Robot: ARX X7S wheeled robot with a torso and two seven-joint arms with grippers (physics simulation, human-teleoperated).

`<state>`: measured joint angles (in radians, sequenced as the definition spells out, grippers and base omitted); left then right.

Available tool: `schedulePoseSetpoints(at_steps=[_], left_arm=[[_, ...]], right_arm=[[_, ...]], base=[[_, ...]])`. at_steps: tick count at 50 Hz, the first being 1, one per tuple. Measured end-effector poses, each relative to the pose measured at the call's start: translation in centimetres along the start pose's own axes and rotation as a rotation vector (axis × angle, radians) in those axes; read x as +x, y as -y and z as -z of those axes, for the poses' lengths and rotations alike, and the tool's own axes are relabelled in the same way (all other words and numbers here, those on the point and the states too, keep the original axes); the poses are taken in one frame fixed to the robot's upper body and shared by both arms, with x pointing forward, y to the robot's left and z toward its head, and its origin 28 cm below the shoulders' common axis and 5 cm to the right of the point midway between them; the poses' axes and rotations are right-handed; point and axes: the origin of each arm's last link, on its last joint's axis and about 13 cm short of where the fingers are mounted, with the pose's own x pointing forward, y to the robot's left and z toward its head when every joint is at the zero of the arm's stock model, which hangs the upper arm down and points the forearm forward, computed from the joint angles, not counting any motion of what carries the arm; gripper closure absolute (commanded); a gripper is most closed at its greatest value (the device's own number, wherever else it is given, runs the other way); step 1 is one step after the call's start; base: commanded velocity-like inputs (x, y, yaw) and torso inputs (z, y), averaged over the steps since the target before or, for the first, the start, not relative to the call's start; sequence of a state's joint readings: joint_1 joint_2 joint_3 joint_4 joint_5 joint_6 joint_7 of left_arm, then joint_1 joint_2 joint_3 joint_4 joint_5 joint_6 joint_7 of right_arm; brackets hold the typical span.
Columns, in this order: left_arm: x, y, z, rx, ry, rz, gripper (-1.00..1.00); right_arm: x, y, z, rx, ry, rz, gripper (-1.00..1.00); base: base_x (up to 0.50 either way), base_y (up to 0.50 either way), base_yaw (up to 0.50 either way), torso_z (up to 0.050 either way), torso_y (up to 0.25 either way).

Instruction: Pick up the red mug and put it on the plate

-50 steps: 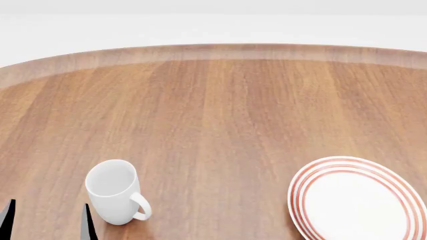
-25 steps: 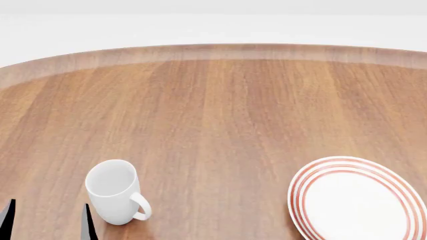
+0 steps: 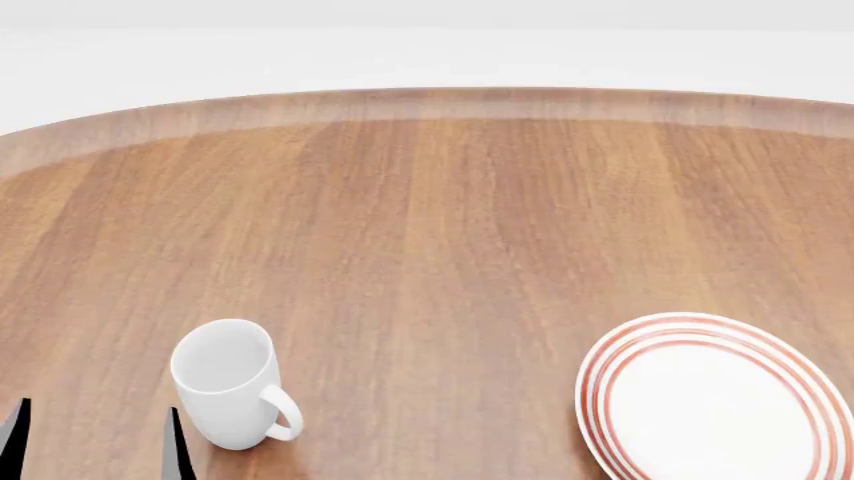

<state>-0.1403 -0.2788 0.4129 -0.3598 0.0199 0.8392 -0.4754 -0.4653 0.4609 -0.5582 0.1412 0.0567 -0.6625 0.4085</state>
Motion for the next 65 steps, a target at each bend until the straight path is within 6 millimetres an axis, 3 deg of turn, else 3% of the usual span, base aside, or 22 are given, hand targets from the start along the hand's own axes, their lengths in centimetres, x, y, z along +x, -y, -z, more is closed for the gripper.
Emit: schedulePoseSetpoints(at_steps=[65], left_arm=[[0.0,0.0,0.0,0.001,0.003,0.003,-1.0]], right_arm=[[0.5,-0.2,1.9,0.074,-0.015,0.029,-1.0]], base=[[0.0,0.0,0.0,0.0,0.0]])
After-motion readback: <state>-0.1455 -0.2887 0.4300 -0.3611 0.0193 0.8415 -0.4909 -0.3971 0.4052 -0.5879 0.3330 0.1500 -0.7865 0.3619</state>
